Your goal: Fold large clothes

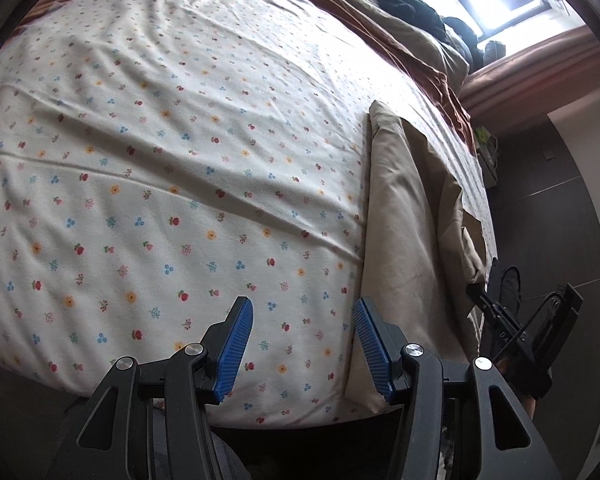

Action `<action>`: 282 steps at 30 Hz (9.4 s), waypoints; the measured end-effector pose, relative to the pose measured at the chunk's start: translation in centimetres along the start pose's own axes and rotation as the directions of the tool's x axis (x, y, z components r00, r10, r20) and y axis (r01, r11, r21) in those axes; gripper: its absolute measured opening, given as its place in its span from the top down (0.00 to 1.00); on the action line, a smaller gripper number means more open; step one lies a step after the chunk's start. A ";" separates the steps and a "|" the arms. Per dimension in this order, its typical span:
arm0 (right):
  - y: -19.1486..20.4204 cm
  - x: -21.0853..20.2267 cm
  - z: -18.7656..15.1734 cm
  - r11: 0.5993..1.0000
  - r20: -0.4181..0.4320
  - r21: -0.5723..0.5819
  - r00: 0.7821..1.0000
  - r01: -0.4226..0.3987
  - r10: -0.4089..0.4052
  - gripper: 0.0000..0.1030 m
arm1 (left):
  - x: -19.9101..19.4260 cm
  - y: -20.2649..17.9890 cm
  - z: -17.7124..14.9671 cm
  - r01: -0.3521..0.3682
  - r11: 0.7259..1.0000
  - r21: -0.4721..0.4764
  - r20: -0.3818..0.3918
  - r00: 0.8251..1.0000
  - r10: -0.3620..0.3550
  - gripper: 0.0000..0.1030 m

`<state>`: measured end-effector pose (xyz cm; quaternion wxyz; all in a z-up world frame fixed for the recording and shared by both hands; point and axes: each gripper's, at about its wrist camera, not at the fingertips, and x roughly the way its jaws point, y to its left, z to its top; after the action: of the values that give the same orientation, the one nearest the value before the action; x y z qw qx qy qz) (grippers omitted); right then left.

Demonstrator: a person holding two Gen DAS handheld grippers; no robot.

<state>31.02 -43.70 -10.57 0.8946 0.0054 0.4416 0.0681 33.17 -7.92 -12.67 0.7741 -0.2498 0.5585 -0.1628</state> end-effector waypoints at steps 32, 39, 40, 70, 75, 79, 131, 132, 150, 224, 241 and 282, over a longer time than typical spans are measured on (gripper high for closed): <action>-18.5 6.0 4.1 0.897 -0.145 0.410 0.983 0.162 -0.111 0.54 | 6.7 -6.6 5.1 -0.015 0.993 0.119 -0.081 0.996 0.025 0.46; -20.0 8.4 5.4 0.909 -0.171 0.379 0.979 0.173 -0.115 0.55 | 10.5 -9.3 8.7 -0.042 0.987 0.157 -0.085 0.995 0.056 0.46; -20.4 8.7 5.5 0.908 -0.173 0.384 0.979 0.168 -0.108 0.55 | 11.2 -9.6 9.2 -0.048 0.986 0.161 -0.084 0.995 0.062 0.46; -25.3 13.6 1.7 0.665 -0.066 0.629 0.825 -0.402 0.561 0.37 | 19.7 -13.3 13.7 -0.051 0.969 0.242 -0.121 0.989 0.083 0.46; -24.9 15.2 2.8 0.624 -0.030 0.628 0.787 -0.465 0.617 0.37 | 20.9 -13.8 15.2 -0.060 0.972 0.229 -0.117 0.989 0.089 0.46; -24.0 15.6 3.6 0.649 -0.051 0.615 0.799 -0.447 0.599 0.40 | 21.6 -14.8 16.2 -0.107 0.965 0.240 -0.080 0.988 0.129 0.46; -3.9 -16.3 5.0 0.857 0.324 0.202 0.858 -0.475 0.399 0.83 | -5.5 -15.3 9.0 0.105 0.937 0.334 0.285 0.936 -0.206 1.00; -2.9 -17.0 5.3 0.859 0.331 0.184 0.853 -0.478 0.404 0.83 | -6.5 -14.8 8.9 0.113 0.937 0.331 0.297 0.930 -0.217 1.00; 18.7 -20.9 14.1 0.785 0.290 -0.138 0.733 -0.604 0.616 0.83 | -26.9 -1.3 12.2 0.082 0.976 0.204 0.569 0.801 -0.186 1.00; 64.9 32.0 18.8 0.763 -0.352 0.036 0.706 -0.646 0.615 0.59 | -31.0 41.9 16.5 -0.506 0.770 -0.389 0.447 0.627 0.638 0.41; 64.5 30.9 21.0 0.811 -0.273 -0.083 0.796 -0.579 0.541 0.91 | -26.1 43.1 6.3 -0.302 0.758 -0.578 0.405 0.700 0.588 0.38; 60.7 23.9 17.9 0.810 -0.323 -0.062 0.780 -0.582 0.536 0.63 | -25.5 38.5 3.3 -0.208 0.770 -0.604 0.436 0.722 0.537 0.34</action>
<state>52.47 20.42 -14.29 0.7565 0.0552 0.5392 0.3660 26.95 37.97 -13.76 0.8275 -0.3617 0.3535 0.2437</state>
